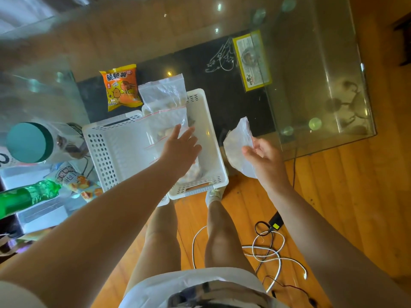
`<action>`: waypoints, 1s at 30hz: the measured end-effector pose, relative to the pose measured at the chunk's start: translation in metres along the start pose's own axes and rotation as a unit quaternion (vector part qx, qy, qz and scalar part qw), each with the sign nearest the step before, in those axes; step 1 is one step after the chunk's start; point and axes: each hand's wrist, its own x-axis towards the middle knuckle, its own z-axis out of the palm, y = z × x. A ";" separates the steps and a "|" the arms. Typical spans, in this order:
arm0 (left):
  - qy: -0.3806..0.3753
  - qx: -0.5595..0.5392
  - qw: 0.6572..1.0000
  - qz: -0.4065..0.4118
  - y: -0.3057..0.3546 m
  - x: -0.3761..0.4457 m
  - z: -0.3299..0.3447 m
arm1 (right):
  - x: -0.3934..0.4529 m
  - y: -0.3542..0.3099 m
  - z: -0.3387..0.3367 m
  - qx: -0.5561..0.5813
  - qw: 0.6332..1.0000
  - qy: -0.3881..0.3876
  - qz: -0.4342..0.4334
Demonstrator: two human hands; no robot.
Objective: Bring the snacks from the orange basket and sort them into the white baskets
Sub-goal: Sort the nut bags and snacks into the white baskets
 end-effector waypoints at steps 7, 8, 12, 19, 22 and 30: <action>-0.005 -0.004 1.000 0.006 -0.001 -0.002 0.000 | -0.018 -0.030 0.006 0.083 0.995 -0.032 -0.046; -0.006 -0.002 1.000 0.008 -0.002 -0.003 0.000 | -0.018 -0.034 0.009 0.094 0.994 -0.039 -0.050; -0.005 0.019 1.000 0.017 -0.005 -0.006 0.002 | -0.008 -0.042 0.023 0.101 0.992 -0.071 -0.032; -0.008 0.015 1.000 0.020 -0.011 -0.010 0.007 | 0.019 -0.029 0.050 0.076 0.993 -0.088 0.019; -0.004 0.008 1.000 0.023 -0.012 -0.010 0.007 | 0.026 -0.020 0.061 0.054 0.993 -0.097 0.036; 0.005 -0.008 1.000 0.023 -0.012 -0.010 0.007 | 0.036 -0.001 0.085 0.010 0.994 -0.105 0.033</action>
